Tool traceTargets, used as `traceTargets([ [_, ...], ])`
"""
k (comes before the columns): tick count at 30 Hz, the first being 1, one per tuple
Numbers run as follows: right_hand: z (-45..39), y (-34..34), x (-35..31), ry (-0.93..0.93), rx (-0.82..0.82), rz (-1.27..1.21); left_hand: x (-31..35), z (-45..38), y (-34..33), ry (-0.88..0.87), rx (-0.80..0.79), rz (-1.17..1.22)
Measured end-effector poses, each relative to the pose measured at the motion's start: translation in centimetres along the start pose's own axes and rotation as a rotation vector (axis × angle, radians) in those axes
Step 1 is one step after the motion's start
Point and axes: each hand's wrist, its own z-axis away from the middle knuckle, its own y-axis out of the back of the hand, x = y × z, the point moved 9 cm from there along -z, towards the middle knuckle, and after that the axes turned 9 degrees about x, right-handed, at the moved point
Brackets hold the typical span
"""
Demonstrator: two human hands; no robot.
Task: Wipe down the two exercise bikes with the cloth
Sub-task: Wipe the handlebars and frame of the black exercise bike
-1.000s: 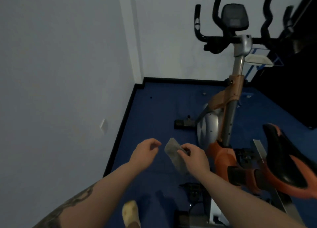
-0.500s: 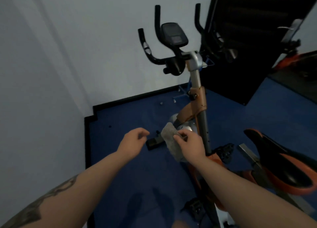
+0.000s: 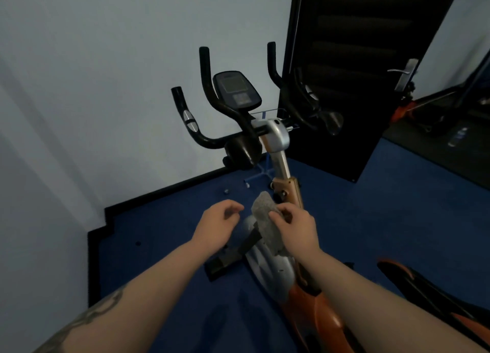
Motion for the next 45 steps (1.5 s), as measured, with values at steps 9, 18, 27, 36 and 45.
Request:
traceTargets([
  [9, -7.2, -2.3, -3.1, -0.053, 0.126, -0.230, 0.0, -7.9, 3.2, -0.026, 0.204, 0.106],
  [18, -12.7, -3.3, -11.1, 0.178, 0.399, -0.194, 2.4, -15.3, 7.7, -0.135, 0.366, 0.257],
  [27, -11.8, -9.2, -10.8, 0.402, 0.320, 0.352, 0.7, -16.4, 3.6, -0.109, 0.152, 0.404],
  [36, -11.8, -10.4, -9.0, 0.485, 0.118, 0.200, -0.9, -15.6, 0.0, -0.004, 0.074, 0.618],
  [45, -11.6, -9.9, -9.0, 0.500, 0.147, 0.007, -1.2, -15.2, -0.6, -0.002, 0.058, 0.628],
])
